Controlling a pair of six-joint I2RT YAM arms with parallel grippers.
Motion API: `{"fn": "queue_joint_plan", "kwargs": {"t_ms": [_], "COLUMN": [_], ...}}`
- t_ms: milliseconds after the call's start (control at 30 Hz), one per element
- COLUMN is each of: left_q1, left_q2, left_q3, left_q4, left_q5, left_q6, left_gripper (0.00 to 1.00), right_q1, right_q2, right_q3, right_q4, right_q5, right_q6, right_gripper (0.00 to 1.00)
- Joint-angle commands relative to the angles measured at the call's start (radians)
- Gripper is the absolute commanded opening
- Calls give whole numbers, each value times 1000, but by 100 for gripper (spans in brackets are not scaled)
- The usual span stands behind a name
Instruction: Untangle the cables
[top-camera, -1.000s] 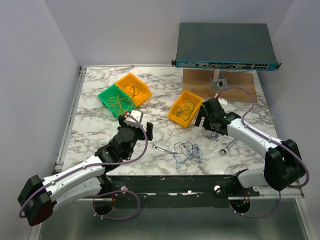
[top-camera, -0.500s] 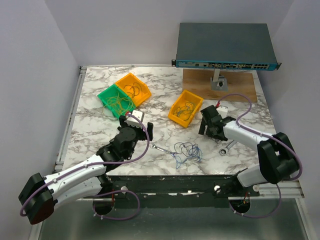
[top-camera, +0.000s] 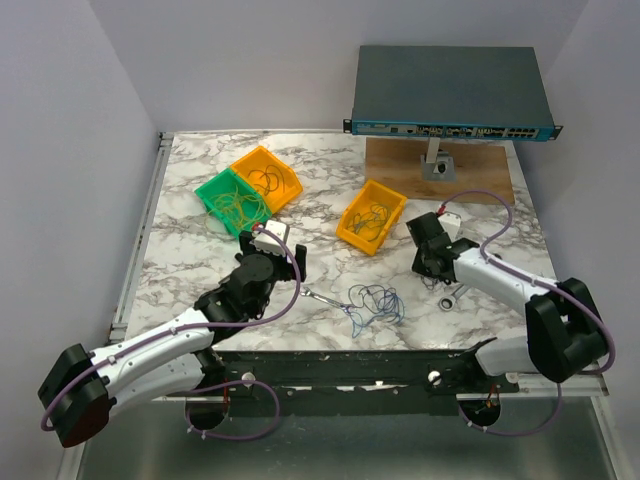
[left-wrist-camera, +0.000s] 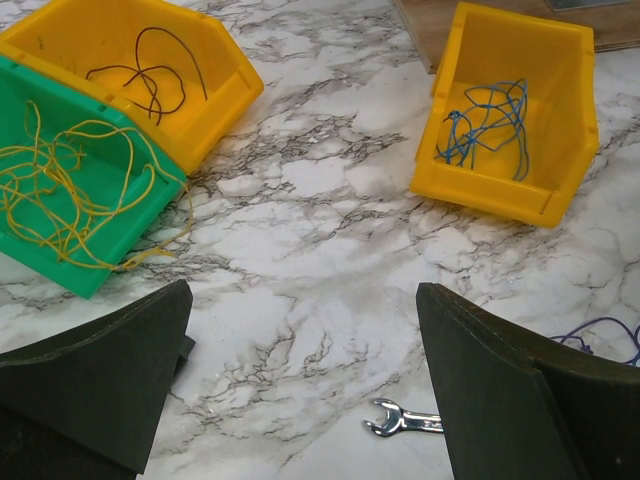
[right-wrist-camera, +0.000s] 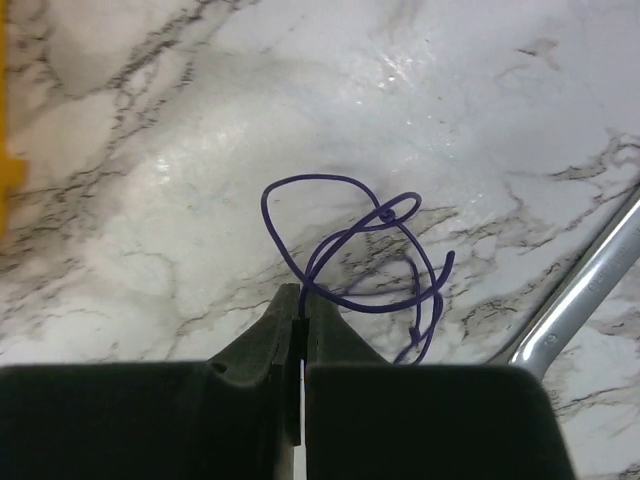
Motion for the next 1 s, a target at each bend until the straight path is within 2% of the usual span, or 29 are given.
{"fn": "queue_joint_plan", "kwargs": {"t_ms": [0, 200, 300, 367, 500, 567, 667, 767, 967], "left_q1": [5, 5, 19, 69, 259, 312, 329, 338, 345], "left_q2": [-1, -37, -61, -77, -127, -169, -228, -276, -318], "left_q3": [31, 11, 5, 8, -15, -41, -69, -92, -115], "left_q4": [10, 25, 1, -47, -107, -110, -122, -170, -199], "left_q5": [-30, -108, -168, -135, 54, 83, 34, -83, -194], "left_q6": [5, -20, -69, -127, -257, -300, -344, -415, -500], "left_gripper": [98, 98, 98, 99, 99, 98, 98, 99, 98], "right_q1": [-2, 28, 82, 121, 197, 216, 221, 225, 235], "right_q2": [-86, -165, -139, -95, 48, 152, 296, 456, 761], "right_q3": [60, 160, 248, 316, 472, 555, 673, 816, 1150], "right_q4": [-3, 63, 99, 138, 223, 259, 326, 384, 376], "right_q5": [-150, -544, -622, -674, -723, -729, -738, -758, -746], "right_q6": [-55, -139, -143, -155, -181, -185, -176, -164, -206], "right_gripper": [1, 1, 1, 0, 1, 1, 1, 1, 1]}}
